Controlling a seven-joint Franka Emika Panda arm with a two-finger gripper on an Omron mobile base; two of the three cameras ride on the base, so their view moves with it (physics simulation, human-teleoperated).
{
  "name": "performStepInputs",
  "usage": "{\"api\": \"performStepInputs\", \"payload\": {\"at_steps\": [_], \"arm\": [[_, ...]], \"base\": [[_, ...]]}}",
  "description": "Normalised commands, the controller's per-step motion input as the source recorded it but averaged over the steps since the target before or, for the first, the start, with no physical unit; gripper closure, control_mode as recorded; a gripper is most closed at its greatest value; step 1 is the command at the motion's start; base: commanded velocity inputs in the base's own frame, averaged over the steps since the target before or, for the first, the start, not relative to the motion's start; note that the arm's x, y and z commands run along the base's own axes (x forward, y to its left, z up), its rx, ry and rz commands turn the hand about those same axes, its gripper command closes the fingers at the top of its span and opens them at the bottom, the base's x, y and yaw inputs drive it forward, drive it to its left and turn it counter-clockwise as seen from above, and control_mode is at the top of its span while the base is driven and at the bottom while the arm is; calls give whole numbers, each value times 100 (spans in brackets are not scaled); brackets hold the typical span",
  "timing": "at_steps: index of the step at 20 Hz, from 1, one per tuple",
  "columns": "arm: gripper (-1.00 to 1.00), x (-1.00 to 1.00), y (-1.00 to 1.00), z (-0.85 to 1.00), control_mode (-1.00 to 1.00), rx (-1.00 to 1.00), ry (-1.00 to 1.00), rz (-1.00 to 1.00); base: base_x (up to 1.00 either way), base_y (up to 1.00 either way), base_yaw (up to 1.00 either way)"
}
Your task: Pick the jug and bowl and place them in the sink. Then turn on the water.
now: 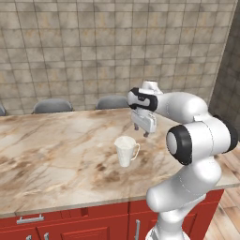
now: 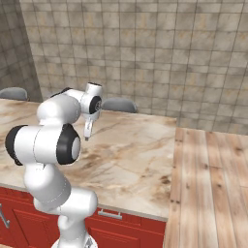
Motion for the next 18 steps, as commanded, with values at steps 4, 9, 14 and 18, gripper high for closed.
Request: {"api": "performStepInputs", "payload": {"at_steps": [4,9,14,18], "arm": [[-100,0,1,-3,-100,5,0,-2],[-100,0,1,-4,-100,5,0,-2],[-100,0,7,-3,-100,4,1,-3],[-100,0,8,-5,-100,1,1,-3]], "base": [[0,0,0],[0,0,0],[0,0,0],[0,0,0]]}}
